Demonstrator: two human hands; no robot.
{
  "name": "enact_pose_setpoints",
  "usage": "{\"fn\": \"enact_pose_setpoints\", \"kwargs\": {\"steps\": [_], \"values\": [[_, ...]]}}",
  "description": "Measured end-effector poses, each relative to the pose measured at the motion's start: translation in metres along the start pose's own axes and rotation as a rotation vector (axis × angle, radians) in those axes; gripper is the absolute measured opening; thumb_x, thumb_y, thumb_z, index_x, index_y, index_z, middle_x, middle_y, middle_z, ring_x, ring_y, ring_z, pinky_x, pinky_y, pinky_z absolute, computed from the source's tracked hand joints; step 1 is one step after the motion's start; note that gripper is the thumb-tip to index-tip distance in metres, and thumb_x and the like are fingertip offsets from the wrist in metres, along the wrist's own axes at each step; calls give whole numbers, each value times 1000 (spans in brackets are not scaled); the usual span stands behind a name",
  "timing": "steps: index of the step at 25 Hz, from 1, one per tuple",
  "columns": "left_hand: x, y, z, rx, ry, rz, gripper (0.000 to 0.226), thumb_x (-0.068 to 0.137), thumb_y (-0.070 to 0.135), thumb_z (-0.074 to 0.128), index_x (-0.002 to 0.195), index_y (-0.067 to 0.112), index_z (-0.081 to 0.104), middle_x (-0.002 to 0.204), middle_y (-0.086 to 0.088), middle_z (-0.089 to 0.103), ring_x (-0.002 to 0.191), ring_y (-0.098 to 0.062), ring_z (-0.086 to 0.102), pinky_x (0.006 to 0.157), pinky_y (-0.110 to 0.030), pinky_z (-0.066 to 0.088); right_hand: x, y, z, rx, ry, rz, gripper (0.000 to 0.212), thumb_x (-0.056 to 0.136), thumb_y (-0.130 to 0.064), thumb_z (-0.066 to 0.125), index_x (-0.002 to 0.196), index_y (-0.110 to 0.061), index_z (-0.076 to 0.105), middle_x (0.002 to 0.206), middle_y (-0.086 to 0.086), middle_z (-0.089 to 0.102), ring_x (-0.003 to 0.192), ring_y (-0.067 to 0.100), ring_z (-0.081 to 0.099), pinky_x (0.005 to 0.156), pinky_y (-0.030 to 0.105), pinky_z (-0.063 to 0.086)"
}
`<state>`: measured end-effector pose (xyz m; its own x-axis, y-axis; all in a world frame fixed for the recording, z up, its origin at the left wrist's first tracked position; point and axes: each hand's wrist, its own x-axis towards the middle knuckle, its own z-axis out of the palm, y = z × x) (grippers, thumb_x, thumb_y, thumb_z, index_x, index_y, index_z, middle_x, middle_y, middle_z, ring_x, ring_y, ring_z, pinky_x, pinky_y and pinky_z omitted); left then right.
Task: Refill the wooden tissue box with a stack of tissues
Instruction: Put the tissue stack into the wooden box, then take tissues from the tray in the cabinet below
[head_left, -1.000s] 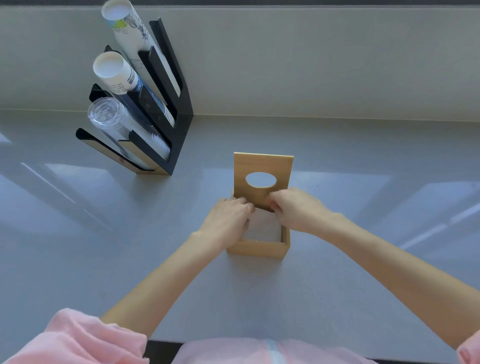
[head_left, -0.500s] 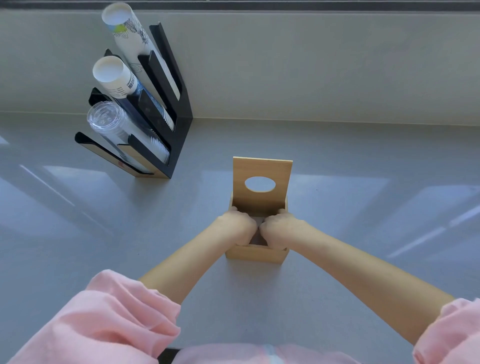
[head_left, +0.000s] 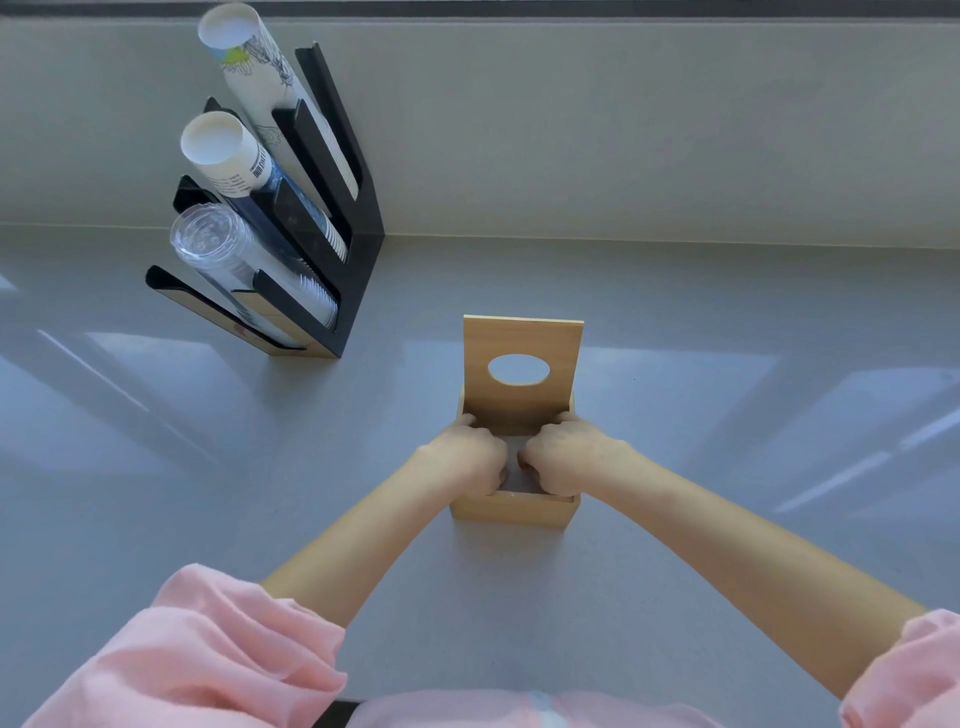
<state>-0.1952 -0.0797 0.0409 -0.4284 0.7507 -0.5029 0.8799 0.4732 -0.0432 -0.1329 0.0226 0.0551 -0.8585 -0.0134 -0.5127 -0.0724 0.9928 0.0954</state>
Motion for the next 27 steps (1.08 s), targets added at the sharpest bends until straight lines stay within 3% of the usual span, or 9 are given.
{"fn": "enact_pose_setpoints", "kwargs": {"steps": [3, 5, 7, 12, 15, 18, 23, 27], "values": [[-19, -1, 6, -199, 208, 59, 37, 97, 23, 30, 95, 5, 62, 92, -15, 69, 91, -31, 56, 101, -26, 25, -19, 9, 9, 143, 251, -90, 33, 96, -18, 33, 107, -14, 64, 102, 7, 70, 97, 28, 57, 102, 27, 32], [-35, -5, 12, -284, 246, 85, 34, 96, 28, 34, 96, 11, 64, 88, -11, 71, 88, -26, 57, 108, -24, 16, -37, 16, 21, 242, 312, -109, 30, 95, -24, 36, 103, -17, 64, 97, 1, 70, 96, 22, 57, 111, 28, 23], [-47, -7, 20, -287, 271, 95, 29, 95, 27, 38, 105, 18, 63, 95, -2, 72, 91, -20, 60, 110, -21, 8, -51, 16, 36, 260, 327, -132, 27, 93, -29, 42, 110, -20, 61, 106, -4, 66, 106, 15, 53, 114, 28, 15], [-51, 2, 30, -294, 369, 30, 25, 92, 12, 38, 96, 13, 63, 92, -2, 69, 88, -21, 57, 106, -20, 10, -56, 8, 51, 301, 461, -111, 21, 89, -15, 48, 102, -14, 65, 103, 0, 64, 110, 17, 54, 105, 29, 29], [-53, 7, 35, -312, 407, 20, 26, 92, 12, 36, 98, 14, 62, 94, -2, 68, 89, -20, 56, 106, -20, 10, -56, 11, 56, 290, 480, -92, 21, 91, -16, 46, 103, -15, 64, 106, -1, 63, 113, 16, 53, 109, 30, 28], [-59, 12, 33, -339, 400, 29, 30, 96, 20, 35, 117, 20, 57, 110, 1, 65, 104, -17, 55, 107, -24, 11, -61, 3, 59, 323, 470, -62, 29, 94, -20, 42, 118, -20, 58, 122, -2, 58, 126, 13, 45, 114, 28, 15], [-85, 18, 36, -386, 563, -23, 35, 95, 23, 41, 128, 19, 50, 134, 5, 54, 125, -14, 45, 108, -29, 20, -90, -14, 64, 521, 628, 57, 37, 91, -14, 51, 128, -15, 54, 133, -2, 55, 128, 14, 48, 113, 32, 24], [-111, 42, 54, -398, 641, -144, 45, 93, 25, 43, 137, 17, 39, 149, -2, 36, 140, -19, 28, 114, -38, 17, -118, -27, 82, 531, 574, 98, 48, 95, -26, 45, 142, -22, 35, 150, -8, 35, 141, 7, 26, 117, 28, 12]]}}
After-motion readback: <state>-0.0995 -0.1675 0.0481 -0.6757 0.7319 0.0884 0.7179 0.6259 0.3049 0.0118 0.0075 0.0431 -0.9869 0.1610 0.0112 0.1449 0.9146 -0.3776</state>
